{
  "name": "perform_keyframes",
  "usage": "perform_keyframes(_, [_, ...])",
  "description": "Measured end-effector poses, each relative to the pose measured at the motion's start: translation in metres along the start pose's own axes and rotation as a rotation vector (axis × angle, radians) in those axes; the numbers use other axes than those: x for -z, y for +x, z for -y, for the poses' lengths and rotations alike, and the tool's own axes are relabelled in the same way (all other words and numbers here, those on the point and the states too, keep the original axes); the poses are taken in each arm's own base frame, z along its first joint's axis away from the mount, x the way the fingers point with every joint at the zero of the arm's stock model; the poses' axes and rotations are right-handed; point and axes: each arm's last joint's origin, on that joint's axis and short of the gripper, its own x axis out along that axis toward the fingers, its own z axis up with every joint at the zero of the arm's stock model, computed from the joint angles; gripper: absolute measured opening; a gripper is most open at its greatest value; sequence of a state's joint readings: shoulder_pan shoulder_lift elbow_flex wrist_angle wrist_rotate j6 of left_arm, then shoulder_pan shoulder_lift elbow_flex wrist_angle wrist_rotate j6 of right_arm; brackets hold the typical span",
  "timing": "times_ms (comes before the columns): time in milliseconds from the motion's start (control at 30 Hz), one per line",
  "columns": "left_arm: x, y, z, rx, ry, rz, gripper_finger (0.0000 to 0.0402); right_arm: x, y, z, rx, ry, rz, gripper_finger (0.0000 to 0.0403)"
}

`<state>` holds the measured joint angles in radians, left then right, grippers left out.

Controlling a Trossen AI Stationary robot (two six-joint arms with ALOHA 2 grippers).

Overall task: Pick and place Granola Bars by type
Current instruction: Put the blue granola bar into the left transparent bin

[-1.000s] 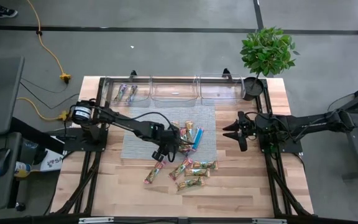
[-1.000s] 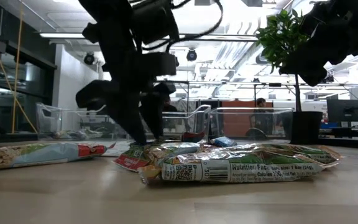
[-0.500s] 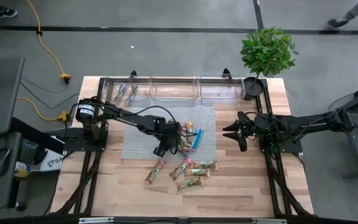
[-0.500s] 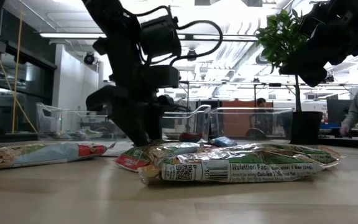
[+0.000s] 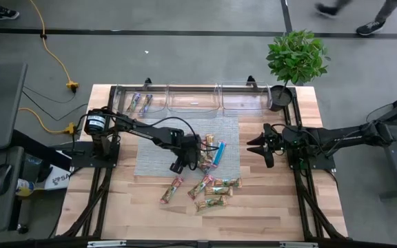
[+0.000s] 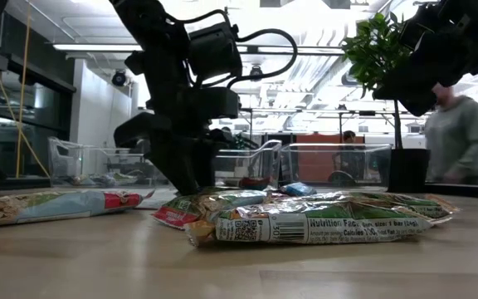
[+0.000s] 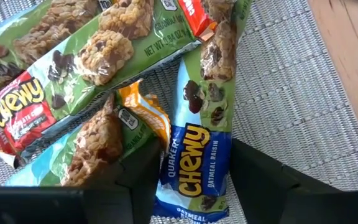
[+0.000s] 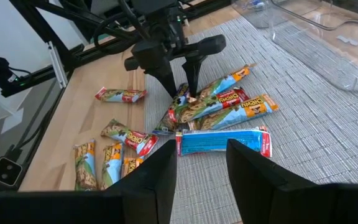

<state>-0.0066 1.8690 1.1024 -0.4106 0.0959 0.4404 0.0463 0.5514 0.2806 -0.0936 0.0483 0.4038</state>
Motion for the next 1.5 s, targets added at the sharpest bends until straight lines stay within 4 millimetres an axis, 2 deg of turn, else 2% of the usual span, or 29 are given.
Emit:
perform_keyframes(200, [0.000,0.000,0.000,0.005,-0.035,-0.002,0.0124,0.000,0.000,0.000,0.000,0.000,0.000,0.0124])
perform_keyframes(400, [-0.001,-0.006,0.000,-0.012,-0.078,0.010,0.0098,0.000,0.000,0.000,0.000,0.000,0.000,0.0124])
perform_keyframes(633, [0.001,-0.026,0.000,-0.105,-0.117,-0.027,0.0094,0.000,0.000,0.000,0.000,0.000,0.000,0.0124])
perform_keyframes(833, [0.006,-0.035,0.004,-0.068,-0.177,-0.064,0.0094,0.000,0.000,0.000,0.004,0.000,0.002,0.0124])
perform_keyframes(1200, [0.004,-0.037,0.010,0.142,-0.185,-0.002,0.0094,0.000,0.000,0.000,0.005,-0.002,-0.001,0.0124])
perform_keyframes(1500, [0.005,-0.037,0.009,0.095,-0.168,-0.021,0.0094,0.000,0.000,0.000,0.006,-0.004,-0.003,0.0124])
